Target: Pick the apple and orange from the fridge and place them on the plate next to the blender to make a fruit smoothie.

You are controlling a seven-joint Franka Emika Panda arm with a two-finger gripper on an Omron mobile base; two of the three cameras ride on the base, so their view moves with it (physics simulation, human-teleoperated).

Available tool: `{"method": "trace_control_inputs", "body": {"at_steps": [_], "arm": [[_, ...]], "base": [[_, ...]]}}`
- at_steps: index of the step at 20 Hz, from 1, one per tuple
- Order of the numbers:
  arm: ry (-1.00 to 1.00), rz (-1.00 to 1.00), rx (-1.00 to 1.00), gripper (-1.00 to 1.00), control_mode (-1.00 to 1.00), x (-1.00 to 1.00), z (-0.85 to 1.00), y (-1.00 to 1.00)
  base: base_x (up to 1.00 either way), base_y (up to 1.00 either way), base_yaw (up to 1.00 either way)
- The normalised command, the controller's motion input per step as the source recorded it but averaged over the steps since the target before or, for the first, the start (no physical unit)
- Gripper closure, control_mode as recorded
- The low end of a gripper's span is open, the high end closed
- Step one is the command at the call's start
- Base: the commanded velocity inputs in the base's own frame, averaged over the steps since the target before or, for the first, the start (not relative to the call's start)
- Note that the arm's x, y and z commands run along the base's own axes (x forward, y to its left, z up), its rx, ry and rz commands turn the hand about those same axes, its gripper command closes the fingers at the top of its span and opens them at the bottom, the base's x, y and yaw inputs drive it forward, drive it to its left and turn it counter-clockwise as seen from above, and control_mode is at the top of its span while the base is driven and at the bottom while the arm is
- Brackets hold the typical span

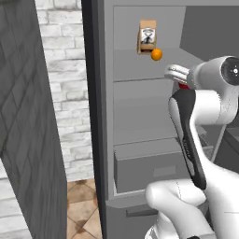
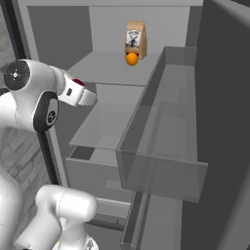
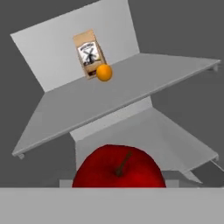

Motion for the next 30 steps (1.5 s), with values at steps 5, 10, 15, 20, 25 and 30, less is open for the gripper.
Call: {"method": "trace_control_inputs", "body": {"at_steps": [5, 10, 15, 20, 25, 30], "arm": [[0.35, 0.0, 0.09, 1.0, -1.0, -1.0, -0.29, 0.0], [0.26, 0.0, 0.02, 1.0, -1.0, -1.0, -0.35, 0.0], [0.09, 0.0, 0.0, 1.0, -1.0, -0.37, -0.2, 0.0], [0.0, 0.0, 0.0, 1.0, -1.0, 0.0, 0.0, 0.0], [0.03, 0.0, 0.0, 1.0, 1.0, -0.17, -0.02, 0.0], [0.0, 0.0, 0.0, 1.0, 1.0, 0.0, 0.0, 0.0]], "base": [[0.0, 0.0, 0.0], [0.0, 0.0, 0.0], [0.0, 0.0, 0.0], [0.0, 0.0, 0.0], [-0.3, 0.09, 0.0], [-0.52, 0.32, -0.01]]}}
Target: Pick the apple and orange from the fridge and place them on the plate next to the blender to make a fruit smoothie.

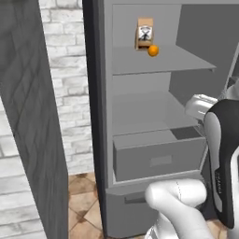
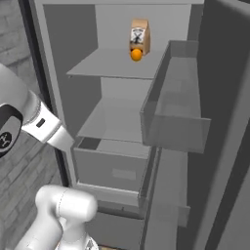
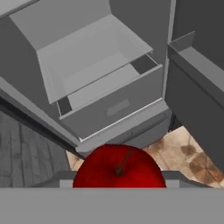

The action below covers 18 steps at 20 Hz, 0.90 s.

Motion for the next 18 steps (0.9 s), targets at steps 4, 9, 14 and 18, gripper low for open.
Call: {"method": "trace_control_inputs", "body": {"at_steps": [4, 9, 14, 18], "arm": [[0.0, 0.0, 0.0, 1.0, 1.0, 0.0, 0.0, 0.0], [0.0, 0.0, 0.0, 1.0, 1.0, 0.0, 0.0, 0.0], [0.0, 0.0, 0.0, 1.0, 1.0, 0.0, 0.0, 0.0], [0.0, 0.0, 0.0, 1.0, 1.0, 0.0, 0.0, 0.0]], "base": [[-0.62, 0.46, -0.18], [-0.66, 0.36, -0.49], [-0.73, 0.01, -0.78], [-0.43, -0.08, -0.83]]}}
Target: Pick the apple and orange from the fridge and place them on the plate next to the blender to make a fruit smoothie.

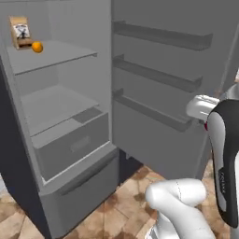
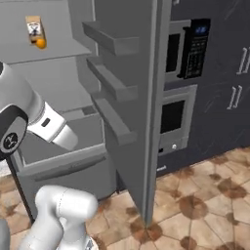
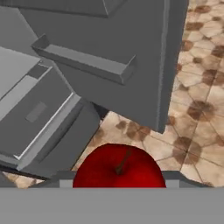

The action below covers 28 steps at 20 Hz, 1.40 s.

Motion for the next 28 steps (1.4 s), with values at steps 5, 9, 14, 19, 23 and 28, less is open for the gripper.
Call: {"method": "trace_control_inputs", "body": {"at_steps": [5, 9, 14, 19, 23, 28], "arm": [[0.0, 0.0, 0.0, 1.0, 1.0, 0.0, 0.0, 0.0], [0.0, 0.0, 0.0, 1.0, 1.0, 0.0, 0.0, 0.0], [0.0, 0.0, 0.0, 1.0, 1.0, 0.0, 0.0, 0.0], [0.0, 0.0, 0.0, 1.0, 1.0, 0.0, 0.0, 0.0], [0.0, 0.0, 0.0, 1.0, 1.0, 0.0, 0.0, 0.0], [0.0, 0.0, 0.0, 1.0, 1.0, 0.0, 0.0, 0.0]], "base": [[-0.17, -0.42, -0.79], [0.0, -0.84, -0.72], [0.04, -0.99, -0.62], [0.87, -0.57, -0.32], [1.0, -0.06, -0.06], [1.0, 0.0, -0.02]]}}
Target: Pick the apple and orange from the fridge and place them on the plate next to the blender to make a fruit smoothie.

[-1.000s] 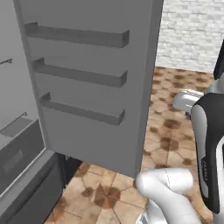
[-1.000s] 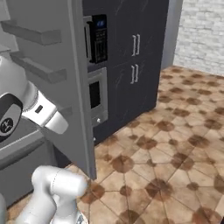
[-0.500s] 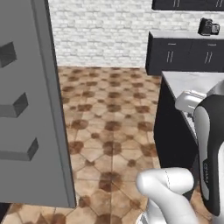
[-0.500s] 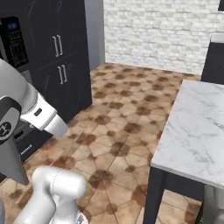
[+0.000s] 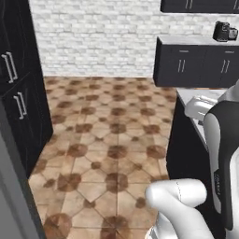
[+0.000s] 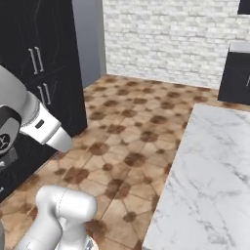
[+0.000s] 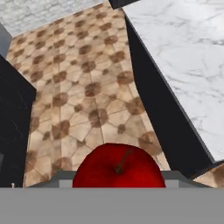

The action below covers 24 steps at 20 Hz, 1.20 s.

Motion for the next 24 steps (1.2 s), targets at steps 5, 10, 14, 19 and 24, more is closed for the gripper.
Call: {"method": "trace_control_inputs", "body": {"at_steps": [5, 10, 14, 19, 24], "arm": [[0.0, 0.0, 0.0, 1.0, 1.0, 0.0, 0.0, 0.0], [0.0, 0.0, 0.0, 1.0, 1.0, 0.0, 0.0, 0.0], [0.0, 0.0, 0.0, 1.0, 1.0, 0.0, 0.0, 0.0], [0.0, 0.0, 0.0, 1.0, 1.0, 0.0, 0.0, 0.0], [0.0, 0.0, 0.0, 1.0, 1.0, 0.0, 0.0, 0.0]], "base": [[1.0, -0.02, -0.06], [1.0, 0.05, -0.04], [1.0, -0.01, 0.0], [1.0, -0.01, 0.0], [1.0, 0.0, 0.0]]}}
